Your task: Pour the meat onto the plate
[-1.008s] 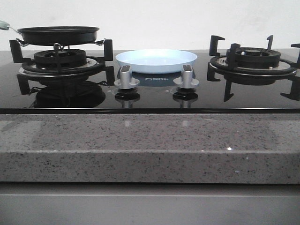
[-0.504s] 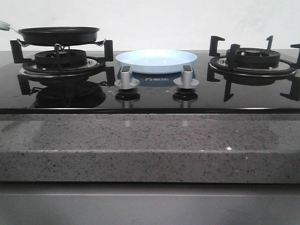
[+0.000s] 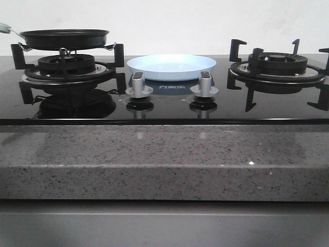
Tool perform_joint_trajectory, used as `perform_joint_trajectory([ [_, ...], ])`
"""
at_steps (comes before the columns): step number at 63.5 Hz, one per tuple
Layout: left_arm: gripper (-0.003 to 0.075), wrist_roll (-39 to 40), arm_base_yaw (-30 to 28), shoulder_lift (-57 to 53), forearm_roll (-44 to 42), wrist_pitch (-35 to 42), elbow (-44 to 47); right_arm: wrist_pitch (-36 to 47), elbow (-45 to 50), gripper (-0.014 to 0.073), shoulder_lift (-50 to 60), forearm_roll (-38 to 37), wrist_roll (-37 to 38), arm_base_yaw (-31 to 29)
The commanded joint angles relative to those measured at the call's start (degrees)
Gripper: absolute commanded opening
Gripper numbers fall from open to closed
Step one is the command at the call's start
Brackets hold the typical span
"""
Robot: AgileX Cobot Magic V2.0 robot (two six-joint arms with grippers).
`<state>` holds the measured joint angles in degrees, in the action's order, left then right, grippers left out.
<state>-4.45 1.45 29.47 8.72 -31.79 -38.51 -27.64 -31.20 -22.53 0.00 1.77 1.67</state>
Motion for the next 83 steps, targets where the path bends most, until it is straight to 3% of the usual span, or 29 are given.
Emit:
perform_joint_trajectory([
  [1,-0.0020,0.2,0.0,1.3,1.1,3.7,-2.0,3.5,-1.1,-0.0065,-1.0,0.0,-0.2,0.1],
  [8,-0.0017,0.2,0.0,1.8,1.1,3.5,-2.0,1.2,-1.1,-0.0053,-1.0,0.0,-0.2,0.1],
  [12,0.0008,0.2,0.0,1.8,1.1,3.5,-2.0,0.1,-1.1,0.0006,-1.0,0.0,-0.2,0.1],
  [19,0.0147,0.2,0.0,1.8,1.1,3.4,-2.0,-0.9,-1.1,0.0217,-1.0,0.0,-0.2,0.1],
  [25,0.0326,0.2,0.0,1.8,1.1,3.3,-2.0,-1.2,-1.1,0.0435,-1.0,0.0,-0.2,0.1],
  [31,0.0450,0.2,0.0,1.8,1.1,3.1,-2.0,-2.0,-1.1,0.0536,-1.0,0.0,-0.2,0.1],
  [62,0.0459,0.2,0.0,1.8,1.1,2.8,-2.0,-1.2,-1.4,0.0540,-1.4,2.3,-0.2,0.1],
  [76,0.0459,0.2,0.0,1.8,1.1,2.8,-2.0,-5.3,-7.7,0.0540,-8.0,3.6,-0.5,0.2],
  [83,0.0459,0.2,0.0,1.8,1.1,2.8,-2.0,-8.4,-12.3,0.0540,-13.4,7.2,-4.7,0.2],
])
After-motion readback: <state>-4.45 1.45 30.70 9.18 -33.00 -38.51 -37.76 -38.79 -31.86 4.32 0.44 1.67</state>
